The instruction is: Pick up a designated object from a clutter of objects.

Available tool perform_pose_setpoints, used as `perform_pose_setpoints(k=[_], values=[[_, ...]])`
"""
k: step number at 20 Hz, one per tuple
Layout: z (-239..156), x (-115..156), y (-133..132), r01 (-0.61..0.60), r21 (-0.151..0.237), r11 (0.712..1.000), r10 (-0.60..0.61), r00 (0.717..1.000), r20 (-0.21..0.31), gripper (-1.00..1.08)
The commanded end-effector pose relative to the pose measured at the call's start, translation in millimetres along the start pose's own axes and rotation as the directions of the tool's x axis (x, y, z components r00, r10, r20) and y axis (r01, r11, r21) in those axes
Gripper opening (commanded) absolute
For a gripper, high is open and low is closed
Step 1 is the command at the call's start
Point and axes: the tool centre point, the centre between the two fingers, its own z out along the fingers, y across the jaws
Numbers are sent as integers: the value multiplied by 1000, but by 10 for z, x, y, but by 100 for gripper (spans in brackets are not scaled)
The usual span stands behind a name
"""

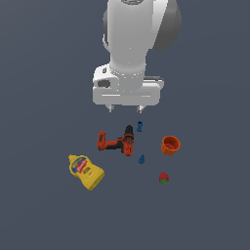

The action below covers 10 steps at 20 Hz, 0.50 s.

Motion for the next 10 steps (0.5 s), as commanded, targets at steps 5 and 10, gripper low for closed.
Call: perform_pose_setpoints(k=[5, 10], values=[[29, -8, -19, 6, -4, 1000, -6, 1000, 6, 100], [70, 67, -63, -19, -3, 1000, 19, 1000, 4, 100]])
